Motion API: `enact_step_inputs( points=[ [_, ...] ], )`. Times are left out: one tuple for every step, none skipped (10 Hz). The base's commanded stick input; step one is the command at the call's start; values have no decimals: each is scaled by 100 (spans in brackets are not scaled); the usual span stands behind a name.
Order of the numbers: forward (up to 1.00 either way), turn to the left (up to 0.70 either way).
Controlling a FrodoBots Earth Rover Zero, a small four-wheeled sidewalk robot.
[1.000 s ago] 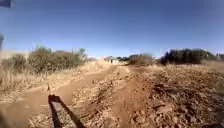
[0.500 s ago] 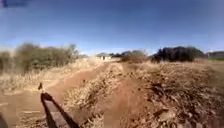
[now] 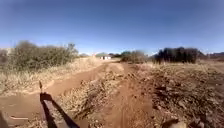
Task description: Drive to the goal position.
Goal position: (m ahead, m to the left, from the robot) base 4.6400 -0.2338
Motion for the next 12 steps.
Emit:
enact_step_inputs(
  points=[
    [50, 0],
    [50, 0],
    [50, 0],
    [50, 0],
    [50, 0],
    [50, 0],
    [50, 0],
    [50, 0],
    [50, 0],
    [50, 0],
    [50, 0],
    [50, 0]
  ],
)
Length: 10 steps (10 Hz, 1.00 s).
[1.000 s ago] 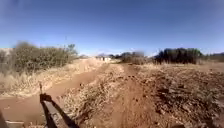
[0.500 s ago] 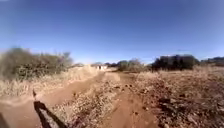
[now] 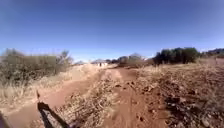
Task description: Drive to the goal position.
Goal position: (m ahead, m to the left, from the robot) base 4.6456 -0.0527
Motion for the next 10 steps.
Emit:
enact_step_inputs(
  points=[
    [50, 0],
    [50, 0],
    [50, 0],
    [50, 0],
    [50, 0],
    [50, -37],
    [50, -50],
    [50, -50],
    [50, -50],
    [50, -50]
  ],
)
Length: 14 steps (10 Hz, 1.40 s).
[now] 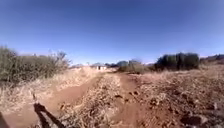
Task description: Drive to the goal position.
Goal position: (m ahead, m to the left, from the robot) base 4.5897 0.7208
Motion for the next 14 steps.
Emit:
enact_step_inputs(
  points=[
    [50, -33],
    [50, -16],
    [50, 0],
    [50, 0],
    [50, 0],
    [50, 0],
    [50, -5],
    [50, -50],
    [50, -50],
    [50, -50],
    [50, -36],
    [50, 0],
    [50, 0],
    [50, 0]
  ],
)
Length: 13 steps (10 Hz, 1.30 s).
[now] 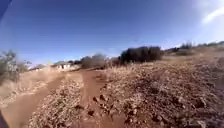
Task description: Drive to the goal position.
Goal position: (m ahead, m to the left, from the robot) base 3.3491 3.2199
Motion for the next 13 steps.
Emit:
enact_step_inputs(
  points=[
    [50, 0],
    [50, 0],
    [50, 0],
    [50, 0],
    [50, 0],
    [50, 0],
    [50, 0],
    [50, 0],
    [50, 0],
    [50, 0],
    [50, 0],
    [50, 3],
    [50, 12]
  ],
)
